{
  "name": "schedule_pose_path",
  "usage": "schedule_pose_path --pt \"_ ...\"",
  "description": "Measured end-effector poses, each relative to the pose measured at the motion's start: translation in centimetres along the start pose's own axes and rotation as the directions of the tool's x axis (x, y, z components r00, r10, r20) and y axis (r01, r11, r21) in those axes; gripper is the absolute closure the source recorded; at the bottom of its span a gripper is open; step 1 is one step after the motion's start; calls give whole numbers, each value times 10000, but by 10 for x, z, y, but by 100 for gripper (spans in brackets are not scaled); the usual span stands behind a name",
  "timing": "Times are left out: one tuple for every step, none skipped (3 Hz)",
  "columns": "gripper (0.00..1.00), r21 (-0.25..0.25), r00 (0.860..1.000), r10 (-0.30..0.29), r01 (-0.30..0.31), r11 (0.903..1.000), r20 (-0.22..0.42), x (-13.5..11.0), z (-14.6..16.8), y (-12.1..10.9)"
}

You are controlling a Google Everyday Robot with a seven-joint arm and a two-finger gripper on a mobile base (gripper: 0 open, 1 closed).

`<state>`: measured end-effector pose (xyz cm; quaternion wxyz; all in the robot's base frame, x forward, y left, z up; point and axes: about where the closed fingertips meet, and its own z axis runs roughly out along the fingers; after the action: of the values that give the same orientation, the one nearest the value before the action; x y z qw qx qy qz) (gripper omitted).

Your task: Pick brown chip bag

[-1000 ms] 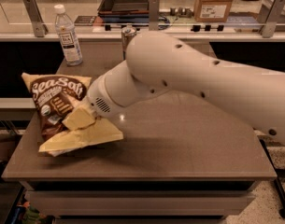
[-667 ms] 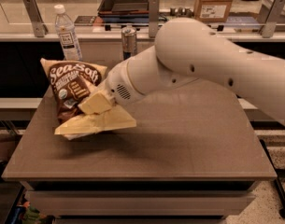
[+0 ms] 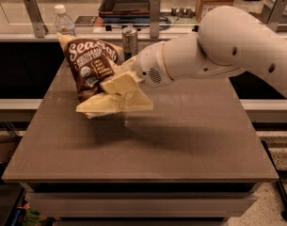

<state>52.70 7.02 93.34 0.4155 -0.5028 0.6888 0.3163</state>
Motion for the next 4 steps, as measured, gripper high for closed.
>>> schedule_pose_path --pt "100 -49 9984 -428 430 9991 382 -15 -12 -7" --pt "100 35 9954 -816 815 9967 500 -31 -23 -7" --pt "100 220 9911 -1162 1150 9931 647 -44 -35 -3" --pt "100 517 9804 -1727 1684 9844 947 -59 -53 1"
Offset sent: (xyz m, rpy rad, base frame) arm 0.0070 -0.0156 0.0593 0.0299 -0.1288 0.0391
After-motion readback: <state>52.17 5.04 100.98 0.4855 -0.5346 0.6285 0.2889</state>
